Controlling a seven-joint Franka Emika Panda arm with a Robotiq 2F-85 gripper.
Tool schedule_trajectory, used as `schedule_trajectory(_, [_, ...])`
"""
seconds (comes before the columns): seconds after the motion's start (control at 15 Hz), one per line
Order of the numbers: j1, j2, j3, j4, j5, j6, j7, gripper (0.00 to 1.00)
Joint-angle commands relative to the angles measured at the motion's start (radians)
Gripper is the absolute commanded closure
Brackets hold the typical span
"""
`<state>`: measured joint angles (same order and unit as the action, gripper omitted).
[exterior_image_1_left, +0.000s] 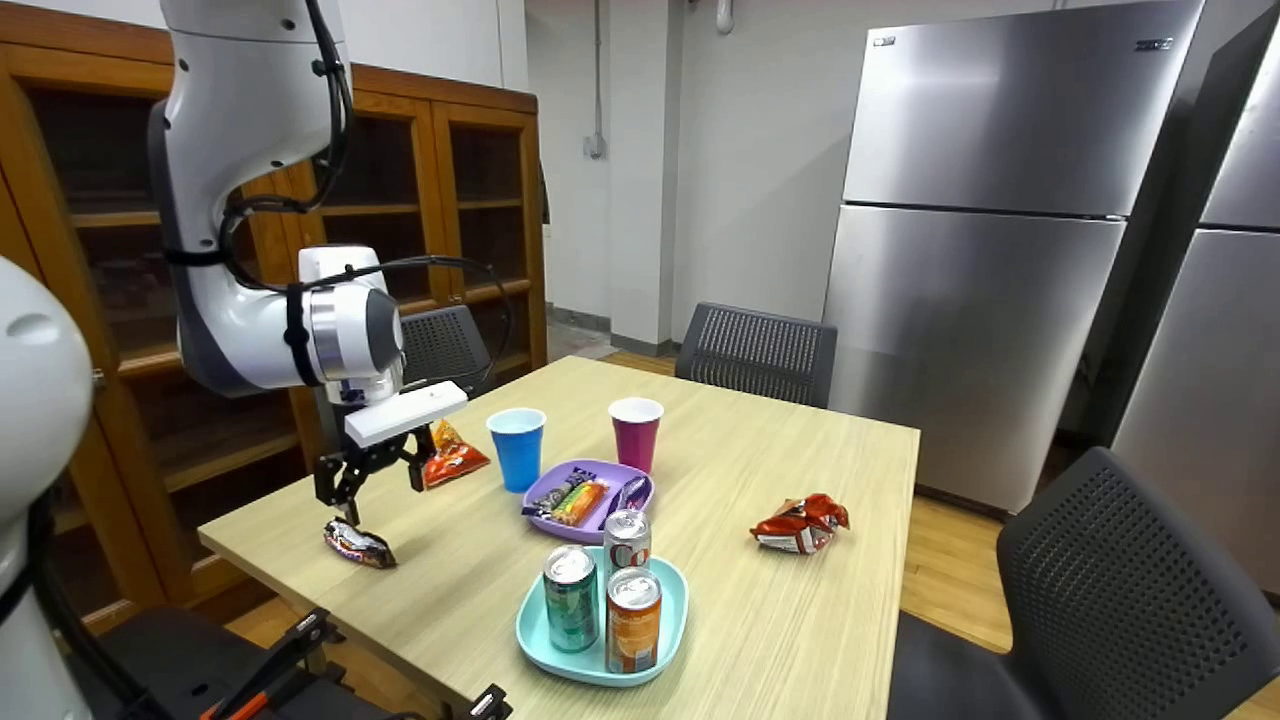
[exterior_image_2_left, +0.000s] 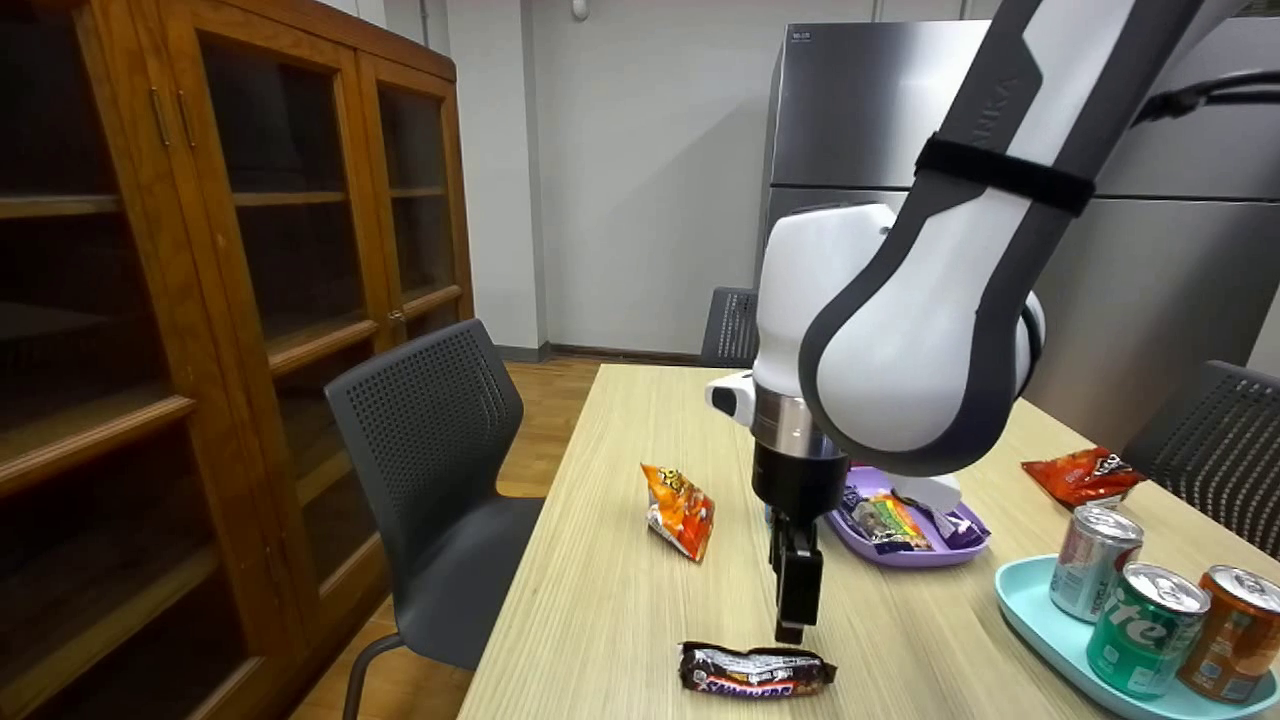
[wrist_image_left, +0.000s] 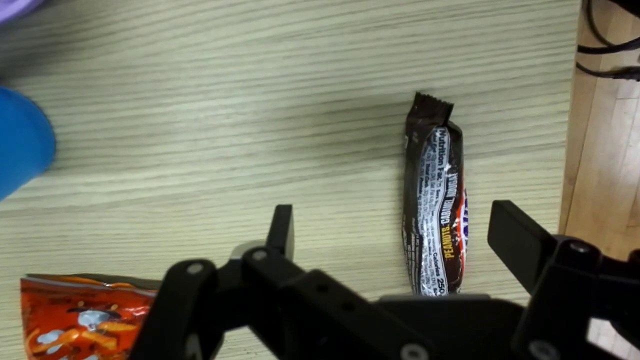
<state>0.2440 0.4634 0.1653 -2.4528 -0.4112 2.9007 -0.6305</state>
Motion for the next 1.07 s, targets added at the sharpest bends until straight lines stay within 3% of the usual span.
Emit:
schedule_trajectory(0.0, [0.066, 0.057, -0.045, 0.049, -0.083, 0.019, 0.076, 0.00])
schedule_trajectory(0.93, [0.175, 0.124, -0.128, 0.059, -0.209, 0.056, 0.191, 0.00])
schedule_trajectory(1.0, [0.183, 0.124, -0.136, 0.057, -0.209, 0.066, 0.190, 0.25])
